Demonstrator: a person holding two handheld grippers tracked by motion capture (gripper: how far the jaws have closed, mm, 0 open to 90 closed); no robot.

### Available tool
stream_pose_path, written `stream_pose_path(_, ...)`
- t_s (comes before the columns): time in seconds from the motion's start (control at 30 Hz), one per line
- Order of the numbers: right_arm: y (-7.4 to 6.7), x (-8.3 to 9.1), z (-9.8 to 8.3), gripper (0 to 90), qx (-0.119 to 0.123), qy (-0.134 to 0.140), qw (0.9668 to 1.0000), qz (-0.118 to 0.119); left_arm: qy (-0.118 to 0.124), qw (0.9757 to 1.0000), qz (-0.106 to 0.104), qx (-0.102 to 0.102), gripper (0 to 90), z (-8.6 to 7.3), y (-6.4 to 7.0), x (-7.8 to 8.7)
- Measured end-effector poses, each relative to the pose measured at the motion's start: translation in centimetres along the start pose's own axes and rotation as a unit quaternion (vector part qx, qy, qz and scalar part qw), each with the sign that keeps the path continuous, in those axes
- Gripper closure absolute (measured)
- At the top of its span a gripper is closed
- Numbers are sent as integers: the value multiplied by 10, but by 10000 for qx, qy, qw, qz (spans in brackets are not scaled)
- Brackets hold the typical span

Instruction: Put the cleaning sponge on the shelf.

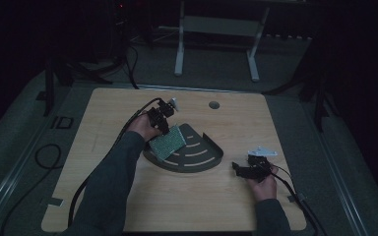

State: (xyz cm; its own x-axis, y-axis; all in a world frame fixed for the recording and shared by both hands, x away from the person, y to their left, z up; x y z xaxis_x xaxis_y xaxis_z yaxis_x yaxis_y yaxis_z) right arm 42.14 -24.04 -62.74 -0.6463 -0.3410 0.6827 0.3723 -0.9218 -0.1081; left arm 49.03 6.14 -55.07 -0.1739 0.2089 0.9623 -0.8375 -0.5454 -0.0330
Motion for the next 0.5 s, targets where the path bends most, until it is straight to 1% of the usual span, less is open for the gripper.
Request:
stream_pose_path(0.17, 0, 0, 0, 205, 1, 1, 10000, -1, -129, 9999, 49, -38, 900, -4, 0, -5)
stream_pose_path(0.37, 0, 0, 0, 205, 0, 1, 10000, 0, -309, 9990, 285, -140, 898, -9, -2, -7)
stream_pose_path(0.4, 0, 0, 0, 205, 1, 1, 10000, 0, -358, 9986, 335, -175, 898, -11, -3, -7)
stream_pose_path(0.5, 0, 0, 0, 205, 0, 1, 10000, 0, -465, 9977, 457, -198, 897, -13, -5, -8)
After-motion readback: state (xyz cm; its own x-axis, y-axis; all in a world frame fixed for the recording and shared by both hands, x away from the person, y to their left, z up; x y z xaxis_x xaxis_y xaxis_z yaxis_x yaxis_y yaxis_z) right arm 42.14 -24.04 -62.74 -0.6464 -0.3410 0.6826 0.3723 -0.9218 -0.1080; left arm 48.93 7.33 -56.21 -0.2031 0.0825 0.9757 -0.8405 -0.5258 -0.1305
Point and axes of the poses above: each handheld gripper's, and its own axes: x roughly backward along the jaws, z roughly out of its top, y roughly to its right, the point moved 10 cm from there along -x, roughly forward along the jaws, and after that the axes turned 9 degrees about -x, right-handed, at the moved point
